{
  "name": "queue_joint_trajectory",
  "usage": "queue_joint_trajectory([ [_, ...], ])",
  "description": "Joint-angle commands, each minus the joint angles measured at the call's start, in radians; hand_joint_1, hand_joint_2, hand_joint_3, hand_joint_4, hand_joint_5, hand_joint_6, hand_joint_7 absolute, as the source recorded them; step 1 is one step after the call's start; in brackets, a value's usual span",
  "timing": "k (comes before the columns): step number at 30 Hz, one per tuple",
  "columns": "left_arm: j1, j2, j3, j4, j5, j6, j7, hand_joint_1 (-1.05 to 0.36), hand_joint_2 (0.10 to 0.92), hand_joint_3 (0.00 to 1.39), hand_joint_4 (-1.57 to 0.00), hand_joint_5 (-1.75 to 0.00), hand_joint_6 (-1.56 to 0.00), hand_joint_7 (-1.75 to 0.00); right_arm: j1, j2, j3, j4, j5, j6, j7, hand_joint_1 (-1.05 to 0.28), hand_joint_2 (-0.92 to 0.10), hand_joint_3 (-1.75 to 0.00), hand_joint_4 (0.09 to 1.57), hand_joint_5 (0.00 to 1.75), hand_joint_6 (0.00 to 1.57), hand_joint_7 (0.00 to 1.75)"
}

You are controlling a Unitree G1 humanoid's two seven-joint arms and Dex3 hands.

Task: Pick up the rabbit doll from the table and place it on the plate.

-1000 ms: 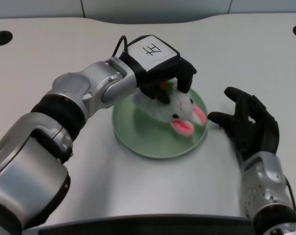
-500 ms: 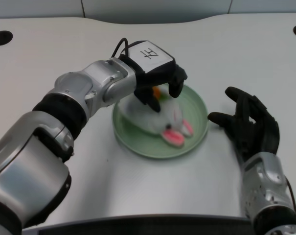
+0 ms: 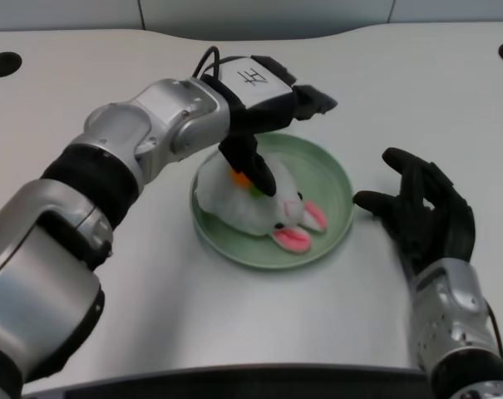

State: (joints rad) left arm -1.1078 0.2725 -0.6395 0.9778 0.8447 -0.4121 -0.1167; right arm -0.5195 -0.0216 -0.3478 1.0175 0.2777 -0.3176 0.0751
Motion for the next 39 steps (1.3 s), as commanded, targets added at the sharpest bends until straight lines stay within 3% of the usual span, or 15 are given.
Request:
queue_joint_trajectory([
  [1,0.018,0.03,0.044,-0.043,-0.048,0.005,-0.004,-1.05,0.921,0.19,0.0,0.0,-0.02,-0.01,0.005,-0.006,0.002,0.017,-0.006,0.005,-0.003,-0.4,-0.92,-0.43,0.66,1.14,0.64,0.82],
  [3,0.025,0.036,0.055,-0.061,-0.057,0.015,-0.011,-1.05,0.921,0.18,0.0,0.0,-0.03,-0.01,0.005,-0.007,0.004,0.017,-0.006,0.005,-0.003,-0.4,-0.92,-0.43,0.65,1.15,0.64,0.81],
  [6,0.072,0.075,0.125,-0.104,-0.129,0.001,-0.002,-0.94,0.921,0.2,-0.08,-0.04,-0.08,-0.04,0.003,-0.004,-0.001,0.015,0.002,0.006,-0.005,-0.4,-0.92,-0.42,0.68,1.16,0.64,0.82],
  [10,0.226,0.092,0.32,-0.115,-0.369,-0.101,0.055,-0.71,0.921,0.17,-0.32,-0.21,-0.26,-0.1,-0.006,-0.011,-0.014,0.033,0.013,0.012,0.002,-0.4,-0.92,-0.39,0.73,1.16,0.65,0.82],
  [12,0.264,0.091,0.369,-0.133,-0.44,-0.107,0.035,-0.66,0.921,0.2,-0.13,-0.7,-0.32,-0.09,-0.01,-0.014,-0.017,0.042,0.012,0.011,0.002,-0.39,-0.92,-0.4,0.73,1.15,0.66,0.82],
  [15,0.359,0.081,0.466,-0.185,-0.573,-0.132,0.021,-0.58,0.921,0.15,-0.07,-1.01,-0.4,-0.12,-0.008,-0.02,-0.011,0.044,0.002,-0.001,0.009,-0.41,-0.92,-0.38,0.74,1.14,0.67,0.82],
  [18,0.435,0.094,0.511,-0.261,-0.629,-0.116,-0.005,-0.54,0.921,0.14,-0.06,-1.18,-0.43,-0.13,-0.005,-0.02,-0.005,0.037,-0.008,0.0,-0.006,-0.42,-0.92,-0.37,0.75,1.14,0.69,0.82],
  [21,0.514,0.101,0.552,-0.355,-0.673,-0.06,-0.029,-0.53,0.921,0.14,-0.12,-1.16,-0.46,-0.14,0.001,-0.016,-0.004,0.035,-0.008,-0.016,0.0,-0.41,-0.92,-0.38,0.76,1.13,0.7,0.81],
  [25,0.645,0.094,0.605,-0.494,-0.755,0.029,-0.072,-0.54,0.921,0.18,-0.15,-1.15,-0.46,-0.13,0.006,-0.007,-0.001,0.022,-0.008,-0.009,-0.007,-0.41,-0.92,-0.39,0.75,1.12,0.69,0.8],
  [28,0.71,0.09,0.629,-0.574,-0.777,0.09,-0.079,-0.53,0.921,0.2,-0.17,-1.15,-0.47,-0.14,0.009,-0.003,0.001,0.029,-0.011,-0.021,-0.009,-0.41,-0.92,-0.4,0.73,1.11,0.68,0.79],
  [34,0.863,0.07,0.704,-0.715,-0.905,0.214,-0.129,-0.46,0.921,0.19,-0.26,-1.15,-0.51,-0.15,0.009,-0.003,0.009,0.013,-0.011,0.0,-0.011,-0.4,-0.92,-0.42,0.71,1.13,0.64,0.79],
  [37,0.929,0.044,0.728,-0.801,-0.95,0.307,-0.118,-0.44,0.921,0.19,-0.36,-1.2,-0.56,-0.17,0.012,-0.007,0.011,0.018,-0.013,-0.017,0.002,-0.4,-0.92,-0.43,0.68,1.13,0.62,0.79],
  [39,0.971,0.012,0.75,-0.844,-0.997,0.353,-0.113,-0.43,0.921,0.2,-0.4,-1.24,-0.58,-0.19,0.01,-0.01,0.008,0.023,-0.011,-0.016,0.001,-0.41,-0.92,-0.42,0.69,1.14,0.64,0.8],
])
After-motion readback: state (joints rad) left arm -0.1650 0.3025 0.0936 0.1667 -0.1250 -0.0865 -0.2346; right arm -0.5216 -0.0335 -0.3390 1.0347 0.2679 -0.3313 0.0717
